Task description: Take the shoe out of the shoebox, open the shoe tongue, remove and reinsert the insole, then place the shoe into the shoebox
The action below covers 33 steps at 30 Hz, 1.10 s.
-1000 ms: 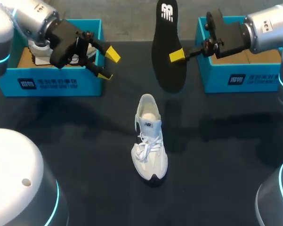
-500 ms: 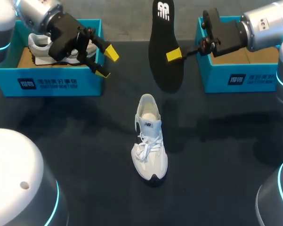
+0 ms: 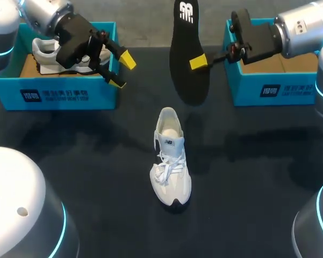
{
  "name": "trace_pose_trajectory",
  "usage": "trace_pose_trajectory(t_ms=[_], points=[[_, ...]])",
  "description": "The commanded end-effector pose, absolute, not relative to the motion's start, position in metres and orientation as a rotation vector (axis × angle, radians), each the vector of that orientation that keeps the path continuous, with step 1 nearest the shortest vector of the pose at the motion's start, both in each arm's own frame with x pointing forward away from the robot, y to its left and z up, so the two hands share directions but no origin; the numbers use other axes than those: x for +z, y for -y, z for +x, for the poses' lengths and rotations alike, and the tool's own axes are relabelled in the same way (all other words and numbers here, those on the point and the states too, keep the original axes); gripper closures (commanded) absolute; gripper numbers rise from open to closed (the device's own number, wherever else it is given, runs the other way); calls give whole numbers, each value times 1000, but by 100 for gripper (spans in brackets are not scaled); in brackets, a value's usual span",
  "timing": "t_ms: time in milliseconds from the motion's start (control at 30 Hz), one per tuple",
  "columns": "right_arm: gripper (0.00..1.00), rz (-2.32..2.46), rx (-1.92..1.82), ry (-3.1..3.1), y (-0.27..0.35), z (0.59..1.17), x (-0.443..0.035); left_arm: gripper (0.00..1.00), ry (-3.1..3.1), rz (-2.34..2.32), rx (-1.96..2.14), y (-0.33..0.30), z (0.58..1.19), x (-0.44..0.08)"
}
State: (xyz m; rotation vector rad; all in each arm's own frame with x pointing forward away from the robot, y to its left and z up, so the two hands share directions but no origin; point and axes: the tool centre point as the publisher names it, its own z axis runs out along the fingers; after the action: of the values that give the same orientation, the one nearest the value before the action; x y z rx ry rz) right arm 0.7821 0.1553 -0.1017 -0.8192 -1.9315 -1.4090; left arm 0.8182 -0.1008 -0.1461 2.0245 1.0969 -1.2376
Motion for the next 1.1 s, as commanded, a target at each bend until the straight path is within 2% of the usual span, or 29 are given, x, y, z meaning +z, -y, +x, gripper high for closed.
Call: trace_pose_trajectory(t_ms=[33, 700, 1100], points=[[100, -820, -1408, 1933, -157, 783, -102, 0, -1096, 2029, -1238, 101, 819, -146], [100, -820, -1408, 1933, -157, 783, -102, 0, -1107, 2034, -1219, 93, 834, -150], [100, -807, -1464, 2066, -156, 797, -116, 0, -1133, 1985, -1246, 83, 844, -186]])
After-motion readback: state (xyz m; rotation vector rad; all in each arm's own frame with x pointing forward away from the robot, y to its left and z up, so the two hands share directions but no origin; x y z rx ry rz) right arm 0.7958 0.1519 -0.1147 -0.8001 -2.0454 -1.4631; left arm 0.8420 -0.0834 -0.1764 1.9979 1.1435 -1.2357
